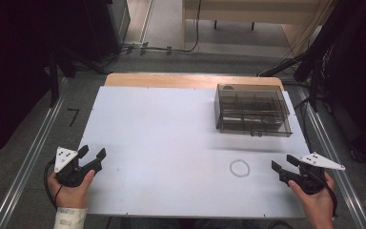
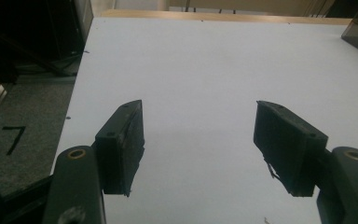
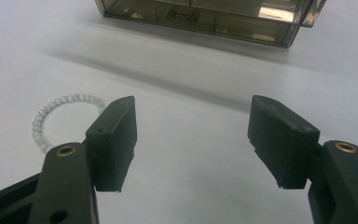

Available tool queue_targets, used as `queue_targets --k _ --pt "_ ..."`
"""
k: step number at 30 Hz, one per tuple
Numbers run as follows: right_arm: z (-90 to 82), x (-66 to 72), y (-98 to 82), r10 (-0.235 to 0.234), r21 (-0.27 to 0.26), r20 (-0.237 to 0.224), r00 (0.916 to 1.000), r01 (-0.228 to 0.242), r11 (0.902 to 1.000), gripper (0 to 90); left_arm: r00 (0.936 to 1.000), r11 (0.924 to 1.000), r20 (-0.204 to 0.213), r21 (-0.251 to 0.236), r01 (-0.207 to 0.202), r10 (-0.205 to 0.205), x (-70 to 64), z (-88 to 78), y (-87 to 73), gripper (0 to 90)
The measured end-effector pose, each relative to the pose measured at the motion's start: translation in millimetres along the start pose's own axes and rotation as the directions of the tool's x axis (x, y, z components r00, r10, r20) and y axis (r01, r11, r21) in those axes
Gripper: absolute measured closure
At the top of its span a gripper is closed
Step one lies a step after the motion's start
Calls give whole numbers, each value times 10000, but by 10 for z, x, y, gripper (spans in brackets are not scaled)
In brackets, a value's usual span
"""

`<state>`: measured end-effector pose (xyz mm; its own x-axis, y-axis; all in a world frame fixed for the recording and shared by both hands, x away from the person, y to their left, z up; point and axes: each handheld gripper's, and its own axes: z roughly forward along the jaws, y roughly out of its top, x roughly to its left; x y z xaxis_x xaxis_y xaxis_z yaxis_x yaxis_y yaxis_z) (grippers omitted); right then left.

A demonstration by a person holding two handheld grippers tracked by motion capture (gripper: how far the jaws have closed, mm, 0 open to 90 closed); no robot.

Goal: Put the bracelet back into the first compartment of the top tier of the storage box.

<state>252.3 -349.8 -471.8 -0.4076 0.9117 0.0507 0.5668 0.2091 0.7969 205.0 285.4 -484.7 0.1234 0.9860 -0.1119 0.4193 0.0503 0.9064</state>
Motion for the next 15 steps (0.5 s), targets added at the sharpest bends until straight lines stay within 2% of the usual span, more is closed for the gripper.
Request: queue_targets --k 15 --pt "25 84 22 -257 75 -200 9995 259 9996 324 10000 10000 15 -92 4 -4 0 -8 2 340"
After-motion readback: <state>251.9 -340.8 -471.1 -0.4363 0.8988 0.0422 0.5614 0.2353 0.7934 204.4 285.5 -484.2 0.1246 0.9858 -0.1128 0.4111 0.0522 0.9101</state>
